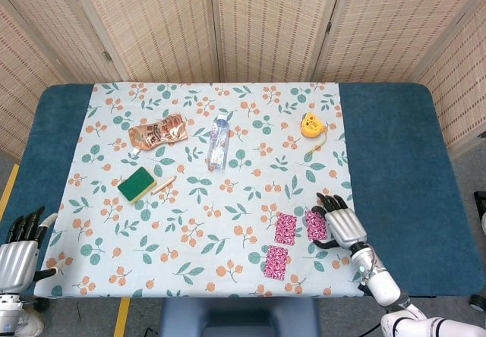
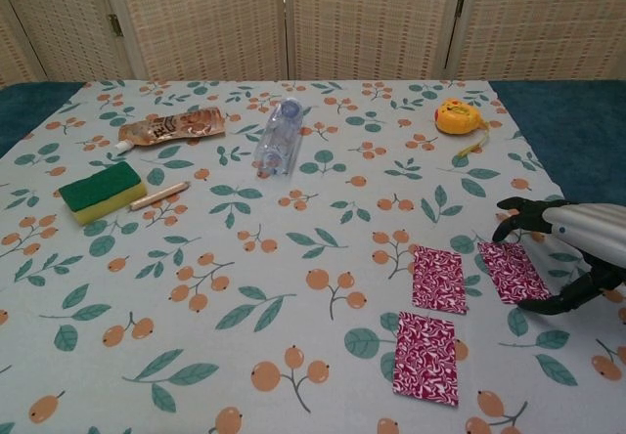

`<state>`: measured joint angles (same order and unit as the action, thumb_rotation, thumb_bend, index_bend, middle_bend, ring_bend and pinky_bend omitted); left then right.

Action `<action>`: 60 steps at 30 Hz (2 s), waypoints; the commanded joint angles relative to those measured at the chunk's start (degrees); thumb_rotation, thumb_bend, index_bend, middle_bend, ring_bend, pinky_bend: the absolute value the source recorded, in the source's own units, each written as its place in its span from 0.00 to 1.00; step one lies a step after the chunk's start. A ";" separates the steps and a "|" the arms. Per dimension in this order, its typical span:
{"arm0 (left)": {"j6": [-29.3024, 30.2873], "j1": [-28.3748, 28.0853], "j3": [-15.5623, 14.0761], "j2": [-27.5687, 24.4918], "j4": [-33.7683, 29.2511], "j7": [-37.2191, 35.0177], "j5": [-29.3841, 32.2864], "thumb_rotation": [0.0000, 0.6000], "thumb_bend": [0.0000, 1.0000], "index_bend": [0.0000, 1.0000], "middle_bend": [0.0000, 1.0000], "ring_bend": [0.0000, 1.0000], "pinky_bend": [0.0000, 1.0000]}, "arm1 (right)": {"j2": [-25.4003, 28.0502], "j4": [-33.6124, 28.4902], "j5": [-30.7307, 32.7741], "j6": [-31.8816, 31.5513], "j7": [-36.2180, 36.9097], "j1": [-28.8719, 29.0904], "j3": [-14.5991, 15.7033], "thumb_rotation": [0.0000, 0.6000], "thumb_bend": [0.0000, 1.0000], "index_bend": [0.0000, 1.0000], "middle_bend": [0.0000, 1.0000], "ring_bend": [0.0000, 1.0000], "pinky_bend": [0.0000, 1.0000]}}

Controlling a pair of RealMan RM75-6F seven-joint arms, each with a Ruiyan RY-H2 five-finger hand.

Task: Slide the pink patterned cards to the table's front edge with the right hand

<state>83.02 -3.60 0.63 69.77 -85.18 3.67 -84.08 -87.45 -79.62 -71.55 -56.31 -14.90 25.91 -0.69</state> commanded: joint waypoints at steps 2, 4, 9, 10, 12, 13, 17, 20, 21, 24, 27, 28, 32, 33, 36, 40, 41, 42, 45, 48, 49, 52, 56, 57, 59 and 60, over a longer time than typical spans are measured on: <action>-0.01 0.01 0.00 0.01 -0.07 0.06 0.01 1.00 0.21 0.17 0.00 0.04 0.00 | 0.26 0.30 0.04 0.68 -0.06 0.33 -0.15 0.72 0.25 0.19 0.02 0.00 0.00; 0.08 0.05 -0.03 -0.03 -0.17 0.10 -0.05 1.00 0.21 0.17 0.00 0.04 0.00 | 0.46 0.30 0.04 1.03 -0.03 0.50 -0.23 0.72 0.25 0.19 0.01 0.00 0.00; 0.18 0.15 -0.02 -0.17 -0.36 0.21 0.02 1.00 0.21 0.17 0.00 0.04 0.00 | 0.59 0.34 0.27 1.58 -0.11 0.66 -0.33 0.72 0.25 0.17 0.01 0.00 0.00; 0.19 0.17 -0.04 -0.18 -0.37 0.24 0.02 1.00 0.21 0.17 0.00 0.04 0.00 | 0.57 0.39 0.32 1.64 -0.14 0.65 -0.30 0.72 0.25 0.17 0.01 0.00 0.00; 0.15 0.19 -0.06 -0.22 -0.40 0.25 0.04 1.00 0.21 0.17 0.00 0.04 0.00 | 0.52 0.51 0.51 1.89 -0.20 0.61 -0.20 0.72 0.25 0.17 0.01 0.00 0.00; 0.15 0.20 -0.07 -0.22 -0.42 0.27 0.05 1.00 0.21 0.17 0.00 0.04 0.00 | 0.50 0.58 0.65 2.02 -0.14 0.58 -0.21 0.72 0.25 0.17 0.01 0.00 0.00; 0.18 0.22 -0.10 -0.20 -0.47 0.31 -0.02 1.00 0.21 0.17 0.00 0.04 0.00 | 0.47 0.88 0.94 2.49 -0.10 0.68 -0.27 0.72 0.25 0.17 0.01 0.00 0.00; 0.17 0.25 -0.13 -0.19 -0.47 0.32 -0.01 1.00 0.21 0.17 0.00 0.04 0.00 | 0.50 0.88 0.98 2.64 -0.09 0.75 -0.33 0.72 0.25 0.17 0.01 0.00 0.00; 0.16 0.27 -0.13 -0.20 -0.48 0.33 0.02 1.00 0.21 0.17 0.00 0.04 0.00 | 0.53 0.87 1.01 2.67 -0.07 0.74 -0.34 0.72 0.25 0.18 0.01 0.00 0.00; 0.18 0.28 -0.11 -0.25 -0.53 0.36 0.02 1.00 0.21 0.17 0.00 0.04 0.00 | 0.66 0.52 0.89 2.53 0.23 0.63 -0.35 0.72 0.25 0.24 0.02 0.00 0.00; 0.20 0.26 -0.10 -0.30 -0.61 0.39 -0.04 1.00 0.21 0.17 0.00 0.04 0.00 | 1.07 -0.33 0.41 1.98 0.63 0.39 -0.31 0.72 0.25 0.28 0.02 0.00 0.00; 0.21 0.24 -0.09 -0.31 -0.64 0.42 -0.08 1.00 0.21 0.17 0.00 0.04 0.00 | 1.24 -0.67 0.27 1.72 0.73 0.29 -0.32 0.72 0.25 0.28 0.02 0.00 0.00; 0.14 0.15 -0.06 -0.34 -0.78 0.62 -0.13 1.00 0.21 0.17 0.00 0.04 0.00 | 2.36 -3.11 -0.38 0.27 1.06 -0.35 -0.31 0.72 0.25 0.28 0.02 0.00 0.00; 0.14 0.13 -0.05 -0.35 -0.82 0.68 -0.16 1.00 0.21 0.17 0.00 0.04 0.00 | 2.65 -3.85 -0.48 -0.06 1.20 -0.52 -0.32 0.72 0.25 0.28 0.02 0.00 0.00; 0.10 0.06 -0.05 -0.39 -0.92 0.82 -0.23 1.00 0.21 0.17 0.00 0.04 0.00 | 3.64 -6.99 -0.60 -0.85 2.28 -1.15 -0.35 0.72 0.25 0.28 0.02 0.00 0.00; 0.00 0.00 -0.06 -0.39 -1.01 0.90 -0.22 1.00 0.21 0.17 0.00 0.04 0.00 | 4.99 -11.69 -0.97 -1.28 4.10 -1.84 -0.05 0.72 0.25 0.28 0.02 0.00 0.00; -0.03 -0.01 -0.07 -0.39 -1.01 0.91 -0.23 1.00 0.21 0.17 0.00 0.04 0.00 | 5.14 -12.34 -1.20 -1.48 4.22 -1.96 0.04 0.72 0.25 0.28 0.02 0.00 0.00; -0.05 -0.03 -0.07 -0.38 -1.00 0.92 -0.24 1.00 0.21 0.17 0.00 0.04 0.00 | 5.23 -12.95 -1.36 -1.66 4.35 -2.09 0.15 0.72 0.25 0.28 0.02 0.00 0.00; -0.05 -0.04 -0.06 -0.37 -0.98 0.90 -0.24 1.00 0.21 0.17 0.00 0.04 0.00 | 5.08 -14.93 -1.71 -2.09 5.28 -2.57 0.43 0.72 0.25 0.28 0.02 0.00 0.00; -0.03 -0.03 -0.08 -0.37 -0.90 0.82 -0.29 1.00 0.21 0.17 0.00 0.04 0.00 | 4.60 -16.58 -2.01 -2.01 6.02 -2.84 0.86 0.72 0.25 0.28 0.02 0.00 0.00; -0.02 -0.04 -0.08 -0.37 -0.88 0.79 -0.30 1.00 0.21 0.17 0.00 0.04 0.00 | 4.40 -17.04 -2.09 -2.02 6.07 -2.90 0.99 0.72 0.25 0.28 0.02 0.00 0.00; 0.05 0.03 -0.09 -0.41 -0.77 0.63 -0.28 1.00 0.21 0.17 0.00 0.04 0.00 | 4.01 -18.81 -2.14 -2.03 6.00 -3.13 1.42 0.72 0.25 0.28 0.02 0.00 0.00; 0.02 0.05 -0.15 -0.30 -0.62 0.49 -0.31 1.00 0.21 0.17 0.00 0.04 0.00 | 3.17 -20.68 -1.33 -2.30 5.09 -3.58 1.85 0.72 0.25 0.28 0.03 0.00 0.00; -0.05 0.03 -0.19 -0.24 -0.56 0.47 -0.35 1.00 0.21 0.17 0.00 0.04 0.00 | 2.95 -20.91 -1.13 -2.26 4.86 -3.63 1.97 0.72 0.25 0.28 0.03 0.00 0.00; -0.17 -0.03 -0.22 -0.10 -0.46 0.42 -0.39 1.00 0.21 0.17 0.00 0.04 0.00 | 2.35 -21.14 -0.66 -2.12 4.33 -3.73 2.24 0.72 0.25 0.28 0.03 0.00 0.00; -0.22 -0.07 -0.23 -0.06 -0.43 0.42 -0.41 1.00 0.21 0.17 0.00 0.04 0.00 | 2.00 -21.14 -0.49 -2.09 4.04 -3.75 2.32 0.72 0.25 0.28 0.03 0.00 0.00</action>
<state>82.81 -3.67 0.40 69.71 -85.60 4.09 -84.49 -85.19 -100.70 -72.20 -58.44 -10.63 22.22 1.50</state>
